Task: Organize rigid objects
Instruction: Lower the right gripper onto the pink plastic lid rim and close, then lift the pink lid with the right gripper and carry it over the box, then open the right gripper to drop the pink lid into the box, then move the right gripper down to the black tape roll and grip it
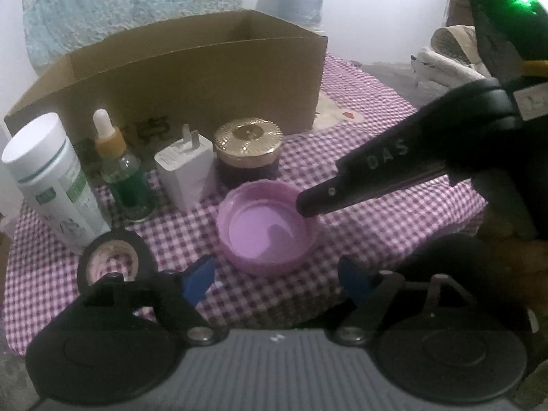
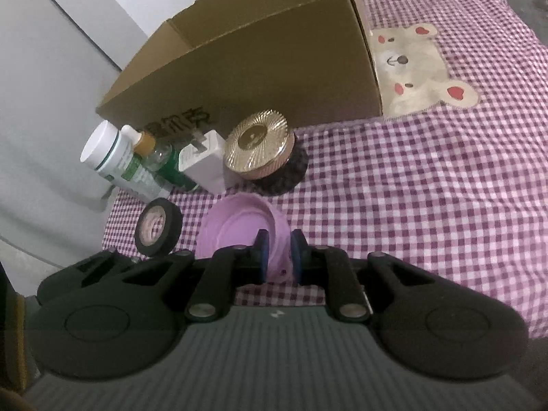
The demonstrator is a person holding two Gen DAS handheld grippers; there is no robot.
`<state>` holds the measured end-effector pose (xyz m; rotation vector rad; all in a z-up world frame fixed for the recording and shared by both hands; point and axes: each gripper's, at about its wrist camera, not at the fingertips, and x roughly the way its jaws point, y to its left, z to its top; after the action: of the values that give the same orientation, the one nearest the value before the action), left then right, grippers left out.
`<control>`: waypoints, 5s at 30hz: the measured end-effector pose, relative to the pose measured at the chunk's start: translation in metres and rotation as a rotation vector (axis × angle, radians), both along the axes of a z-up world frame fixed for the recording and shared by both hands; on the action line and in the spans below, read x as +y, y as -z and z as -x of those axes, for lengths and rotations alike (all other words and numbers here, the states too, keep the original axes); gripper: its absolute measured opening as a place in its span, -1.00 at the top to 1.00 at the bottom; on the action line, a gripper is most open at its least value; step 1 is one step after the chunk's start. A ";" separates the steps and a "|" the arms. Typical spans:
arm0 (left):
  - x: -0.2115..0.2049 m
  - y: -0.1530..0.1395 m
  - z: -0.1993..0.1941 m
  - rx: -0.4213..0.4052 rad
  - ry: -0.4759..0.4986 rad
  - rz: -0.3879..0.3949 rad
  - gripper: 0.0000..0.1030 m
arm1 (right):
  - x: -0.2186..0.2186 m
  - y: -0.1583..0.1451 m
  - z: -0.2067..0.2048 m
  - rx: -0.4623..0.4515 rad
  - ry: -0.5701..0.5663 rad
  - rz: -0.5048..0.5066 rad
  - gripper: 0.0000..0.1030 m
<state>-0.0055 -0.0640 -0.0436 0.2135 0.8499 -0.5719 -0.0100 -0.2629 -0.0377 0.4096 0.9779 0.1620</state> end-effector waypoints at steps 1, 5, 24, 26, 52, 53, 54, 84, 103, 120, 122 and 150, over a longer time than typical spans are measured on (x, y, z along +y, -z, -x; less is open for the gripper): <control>-0.001 0.000 -0.002 0.002 0.003 -0.008 -0.58 | 0.000 0.000 -0.001 -0.002 -0.002 0.000 0.72; -0.006 0.002 -0.012 -0.004 0.014 -0.034 -0.58 | 0.002 0.002 -0.006 0.003 -0.009 0.001 0.71; -0.027 0.012 -0.030 -0.029 0.007 -0.058 -0.41 | 0.020 0.007 -0.014 -0.022 -0.044 0.110 0.73; -0.028 0.011 -0.028 -0.030 0.009 -0.062 -0.41 | 0.019 0.007 -0.014 -0.021 -0.038 0.109 0.74; 0.030 -0.153 -0.104 -0.266 -0.090 -0.041 -0.40 | 0.055 -0.154 -0.107 -0.240 -0.172 0.093 0.71; 0.035 -0.153 -0.117 -0.239 -0.091 -0.041 -0.40 | 0.055 -0.156 -0.123 -0.216 -0.176 0.080 0.71; 0.038 -0.152 -0.129 -0.213 -0.089 -0.043 -0.40 | 0.054 -0.155 -0.137 -0.190 -0.180 0.068 0.70; 0.058 -0.048 -0.279 0.337 -0.114 -0.169 -0.48 | 0.075 -0.016 -0.298 0.351 -0.209 -0.073 0.51; 0.066 -0.116 -0.232 0.119 -0.127 -0.076 -0.60 | 0.019 -0.078 -0.251 0.119 -0.115 -0.251 0.43; 0.089 -0.135 -0.073 -0.081 -0.153 0.060 -0.68 | -0.035 -0.111 -0.051 -0.127 -0.011 -0.288 0.23; 0.095 -0.124 -0.060 -0.065 -0.174 0.073 -0.68 | -0.030 -0.102 -0.033 -0.130 -0.001 -0.289 0.22; 0.107 -0.004 -0.041 0.017 -0.269 -0.031 -0.24 | 0.111 0.002 -0.070 -0.005 -0.216 0.026 0.25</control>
<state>0.0352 0.0435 -0.0398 0.1199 0.8877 -0.3094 0.0597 -0.1521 -0.0400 0.2792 1.0170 0.3450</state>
